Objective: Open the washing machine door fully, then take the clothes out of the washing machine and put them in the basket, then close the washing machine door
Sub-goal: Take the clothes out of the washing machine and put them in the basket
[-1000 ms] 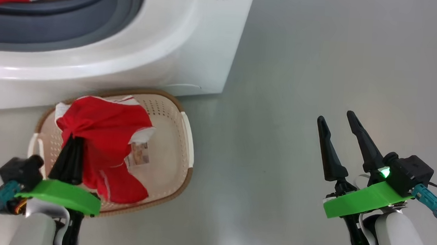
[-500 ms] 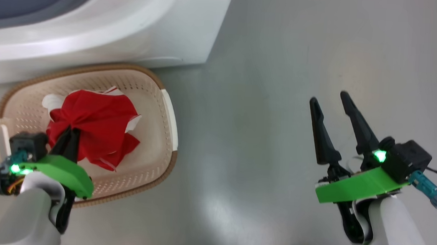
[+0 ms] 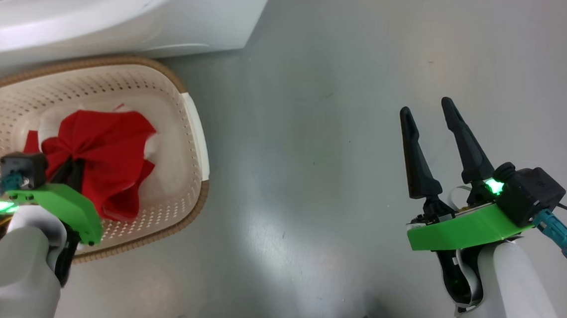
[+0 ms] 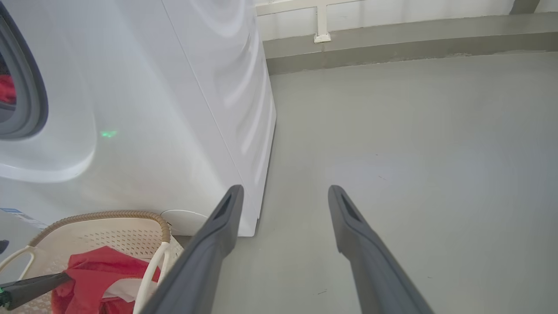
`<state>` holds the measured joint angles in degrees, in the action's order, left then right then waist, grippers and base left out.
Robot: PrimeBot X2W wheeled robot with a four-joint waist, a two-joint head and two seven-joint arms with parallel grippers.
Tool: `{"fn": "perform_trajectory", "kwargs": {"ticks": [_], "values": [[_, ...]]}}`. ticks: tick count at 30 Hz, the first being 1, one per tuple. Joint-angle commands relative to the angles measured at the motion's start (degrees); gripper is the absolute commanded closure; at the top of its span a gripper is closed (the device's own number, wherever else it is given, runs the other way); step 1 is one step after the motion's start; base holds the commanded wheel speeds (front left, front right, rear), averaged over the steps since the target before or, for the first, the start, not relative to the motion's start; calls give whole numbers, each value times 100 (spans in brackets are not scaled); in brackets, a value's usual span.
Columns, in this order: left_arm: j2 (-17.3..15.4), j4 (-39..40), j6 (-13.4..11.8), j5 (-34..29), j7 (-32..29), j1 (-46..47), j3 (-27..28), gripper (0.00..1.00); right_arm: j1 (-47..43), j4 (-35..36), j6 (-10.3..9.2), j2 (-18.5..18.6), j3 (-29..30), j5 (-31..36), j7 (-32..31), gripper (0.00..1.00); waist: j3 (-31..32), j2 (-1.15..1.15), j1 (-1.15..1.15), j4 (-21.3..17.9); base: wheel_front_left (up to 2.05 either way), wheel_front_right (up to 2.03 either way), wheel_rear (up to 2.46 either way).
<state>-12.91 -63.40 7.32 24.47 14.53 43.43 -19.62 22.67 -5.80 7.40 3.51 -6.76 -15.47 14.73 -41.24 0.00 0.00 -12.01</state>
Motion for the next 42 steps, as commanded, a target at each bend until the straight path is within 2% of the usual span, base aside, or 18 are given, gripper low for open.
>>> {"fn": "perform_trajectory", "kwargs": {"ticks": [1,3,5,6,7,17,25,31,42], "values": [[-230,-44,16,50,47,-5,88,98,-34,157,9,-59,-120,106,27,0,-67,0,0,-36,0,0,0],[-223,-188,16,113,47,64,33,80,-22,159,9,-60,-120,108,27,0,-83,0,0,-35,0,0,0],[-191,-361,16,226,47,126,-5,54,-6,148,9,-61,-124,93,27,0,-82,0,0,-27,0,0,0],[-180,-408,16,260,47,160,-50,20,3,140,9,-61,-125,88,27,0,-76,0,0,-19,0,0,0],[-182,-420,16,298,47,190,-71,0,12,132,9,-62,-122,87,27,0,-62,0,0,-6,0,0,0],[-129,-317,16,659,47,90,-111,0,8,39,9,-62,-104,135,27,0,256,0,0,162,0,0,0],[-126,163,16,766,47,-139,-50,0,-83,-24,9,3,-46,162,27,0,581,0,0,371,0,0,0],[-135,696,16,737,47,-373,297,0,-140,-109,9,91,-47,143,27,0,888,0,0,537,0,0,0],[40,1592,16,220,47,-1033,962,0,-359,-256,9,268,-104,80,27,0,1568,0,0,745,0,0,0]]}}
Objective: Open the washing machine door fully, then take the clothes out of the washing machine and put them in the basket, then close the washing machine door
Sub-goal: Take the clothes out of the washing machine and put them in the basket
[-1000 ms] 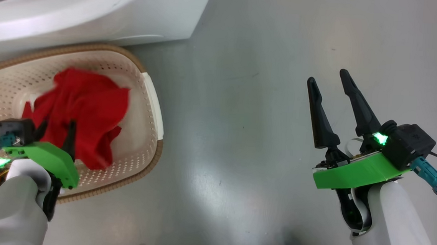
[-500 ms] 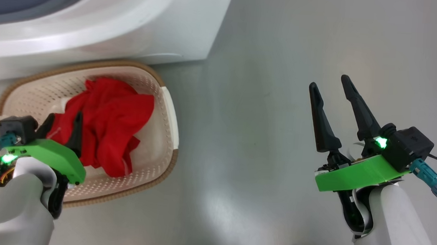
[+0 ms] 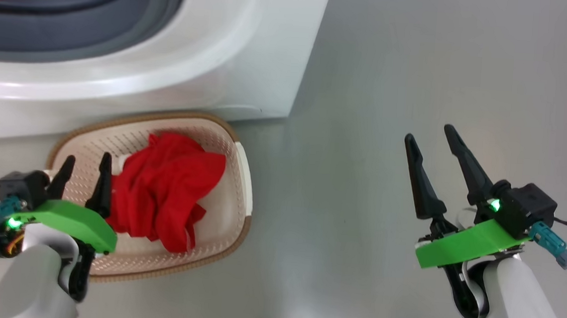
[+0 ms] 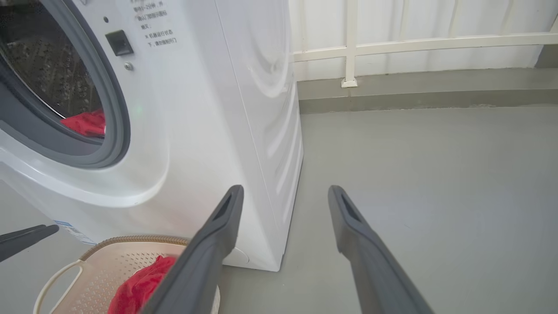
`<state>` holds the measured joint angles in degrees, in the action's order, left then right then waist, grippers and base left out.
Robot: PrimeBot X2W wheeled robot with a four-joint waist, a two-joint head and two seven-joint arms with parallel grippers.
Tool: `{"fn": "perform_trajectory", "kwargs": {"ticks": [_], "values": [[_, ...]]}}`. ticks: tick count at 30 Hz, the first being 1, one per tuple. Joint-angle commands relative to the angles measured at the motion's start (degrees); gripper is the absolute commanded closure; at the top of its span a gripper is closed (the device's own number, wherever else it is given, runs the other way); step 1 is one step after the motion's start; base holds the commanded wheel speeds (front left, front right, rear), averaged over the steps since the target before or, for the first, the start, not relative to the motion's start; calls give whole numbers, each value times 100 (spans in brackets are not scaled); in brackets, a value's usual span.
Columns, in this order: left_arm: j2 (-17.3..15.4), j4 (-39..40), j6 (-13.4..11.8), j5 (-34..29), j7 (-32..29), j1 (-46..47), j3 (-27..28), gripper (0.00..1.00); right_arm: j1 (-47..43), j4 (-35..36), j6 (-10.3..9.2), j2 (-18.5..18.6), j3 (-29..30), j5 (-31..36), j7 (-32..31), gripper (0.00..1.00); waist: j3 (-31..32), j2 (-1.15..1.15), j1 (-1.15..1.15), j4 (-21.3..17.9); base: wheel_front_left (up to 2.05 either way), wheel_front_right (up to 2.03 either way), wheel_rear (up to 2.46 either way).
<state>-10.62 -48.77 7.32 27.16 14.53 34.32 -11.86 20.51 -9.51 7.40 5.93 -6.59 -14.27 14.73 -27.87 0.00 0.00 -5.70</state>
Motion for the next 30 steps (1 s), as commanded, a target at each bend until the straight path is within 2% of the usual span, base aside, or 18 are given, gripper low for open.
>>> {"fn": "perform_trajectory", "kwargs": {"ticks": [1,16,30], "values": [[-170,222,16,-99,47,-183,230,0,-170,105,9,47,-124,-49,27,0,294,0,0,129,0,0,0],[34,2007,16,-723,47,-1396,975,0,-773,-25,9,304,-85,-181,27,0,1317,0,0,302,0,0,0],[268,3312,16,-1124,47,-2540,1464,0,-1285,-27,9,402,-8,-271,27,0,1926,0,0,390,0,0,0]]}}
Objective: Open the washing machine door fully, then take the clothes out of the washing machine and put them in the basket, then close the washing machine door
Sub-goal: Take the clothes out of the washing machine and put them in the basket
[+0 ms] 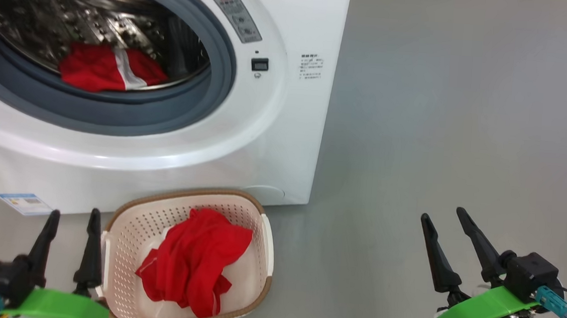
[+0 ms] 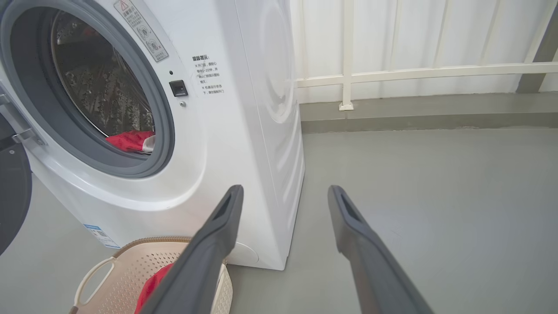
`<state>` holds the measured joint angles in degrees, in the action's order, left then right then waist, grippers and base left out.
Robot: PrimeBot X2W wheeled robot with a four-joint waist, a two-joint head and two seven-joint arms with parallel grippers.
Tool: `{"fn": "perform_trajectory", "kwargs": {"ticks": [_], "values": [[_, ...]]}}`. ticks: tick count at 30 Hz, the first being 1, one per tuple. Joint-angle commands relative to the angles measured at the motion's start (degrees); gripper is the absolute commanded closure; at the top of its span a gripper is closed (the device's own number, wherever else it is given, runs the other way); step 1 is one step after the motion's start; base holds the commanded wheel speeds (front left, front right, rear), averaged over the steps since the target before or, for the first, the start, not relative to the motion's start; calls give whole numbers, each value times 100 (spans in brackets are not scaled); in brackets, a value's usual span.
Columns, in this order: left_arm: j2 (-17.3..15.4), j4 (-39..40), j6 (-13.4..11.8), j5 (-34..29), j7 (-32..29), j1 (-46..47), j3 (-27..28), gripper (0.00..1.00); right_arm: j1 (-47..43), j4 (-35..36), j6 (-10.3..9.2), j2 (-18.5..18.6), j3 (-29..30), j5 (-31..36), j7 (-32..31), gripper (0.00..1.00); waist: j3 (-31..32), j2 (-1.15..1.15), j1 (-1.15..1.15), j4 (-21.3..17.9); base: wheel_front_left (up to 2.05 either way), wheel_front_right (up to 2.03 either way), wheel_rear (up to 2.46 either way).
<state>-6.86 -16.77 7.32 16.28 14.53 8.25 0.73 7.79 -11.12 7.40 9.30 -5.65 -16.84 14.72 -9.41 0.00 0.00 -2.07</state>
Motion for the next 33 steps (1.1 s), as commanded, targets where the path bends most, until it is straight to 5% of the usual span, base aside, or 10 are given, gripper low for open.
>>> {"fn": "perform_trajectory", "kwargs": {"ticks": [1,23,33], "values": [[-95,212,16,-55,47,-10,239,0,-40,139,9,70,-94,-18,28,0,104,0,0,31,0,0,0],[153,1194,16,-260,47,-757,543,0,-236,258,9,67,74,5,28,0,134,0,0,66,0,0,0],[-276,501,17,-278,39,258,258,0,39,352,9,-111,68,59,28,0,-463,0,0,-48,0,0,0]]}}
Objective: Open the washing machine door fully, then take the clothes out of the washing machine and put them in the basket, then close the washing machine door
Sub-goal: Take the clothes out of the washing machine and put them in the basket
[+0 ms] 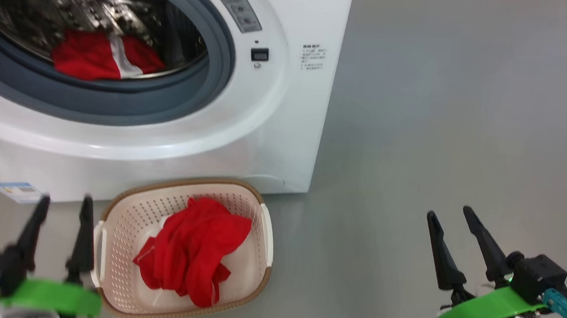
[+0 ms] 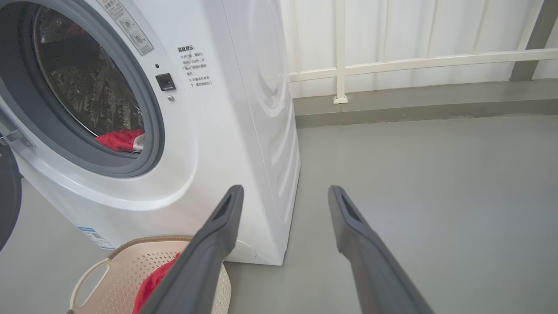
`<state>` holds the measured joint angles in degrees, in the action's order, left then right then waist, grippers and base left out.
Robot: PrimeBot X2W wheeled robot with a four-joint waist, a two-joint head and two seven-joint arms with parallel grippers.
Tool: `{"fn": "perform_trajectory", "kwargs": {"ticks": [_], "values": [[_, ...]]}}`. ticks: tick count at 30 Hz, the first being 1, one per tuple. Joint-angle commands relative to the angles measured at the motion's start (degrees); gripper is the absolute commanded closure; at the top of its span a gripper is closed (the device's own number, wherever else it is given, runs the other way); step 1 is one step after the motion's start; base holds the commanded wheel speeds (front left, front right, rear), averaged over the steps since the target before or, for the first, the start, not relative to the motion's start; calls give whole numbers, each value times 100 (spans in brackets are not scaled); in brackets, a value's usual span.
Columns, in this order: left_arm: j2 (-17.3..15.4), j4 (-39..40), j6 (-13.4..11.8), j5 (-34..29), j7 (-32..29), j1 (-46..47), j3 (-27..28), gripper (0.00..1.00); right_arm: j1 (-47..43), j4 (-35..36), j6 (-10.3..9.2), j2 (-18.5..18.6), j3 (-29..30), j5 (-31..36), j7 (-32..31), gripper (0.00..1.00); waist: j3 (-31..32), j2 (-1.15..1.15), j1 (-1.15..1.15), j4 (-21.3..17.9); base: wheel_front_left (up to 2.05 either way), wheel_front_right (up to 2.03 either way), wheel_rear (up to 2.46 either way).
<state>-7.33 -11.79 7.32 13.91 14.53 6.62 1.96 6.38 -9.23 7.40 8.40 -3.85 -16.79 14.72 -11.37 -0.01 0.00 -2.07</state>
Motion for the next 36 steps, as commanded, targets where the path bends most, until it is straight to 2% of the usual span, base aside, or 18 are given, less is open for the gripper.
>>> {"fn": "perform_trajectory", "kwargs": {"ticks": [1,10,20,28,36], "values": [[-229,3,17,-42,39,421,135,0,180,163,9,-21,-112,54,28,0,-268,1,0,-48,0,0,0],[-819,-1085,-1,-220,-458,2566,-244,0,696,275,9,-237,-139,140,28,0,-1174,1,0,-214,0,0,0],[-1420,-2691,-66,-1238,-1135,4644,-1013,0,1208,326,9,-427,-247,161,28,0,-1871,1,0,-483,0,0,0],[-1579,-3816,-79,-1771,-1341,5866,-1520,0,1368,352,9,-498,-252,175,28,0,-2170,1,0,-587,0,0,0],[-1741,-4808,-233,-2110,-1316,6662,-1830,0,1467,338,9,-533,-363,160,28,0,-2270,1,0,-714,0,0,0]]}}
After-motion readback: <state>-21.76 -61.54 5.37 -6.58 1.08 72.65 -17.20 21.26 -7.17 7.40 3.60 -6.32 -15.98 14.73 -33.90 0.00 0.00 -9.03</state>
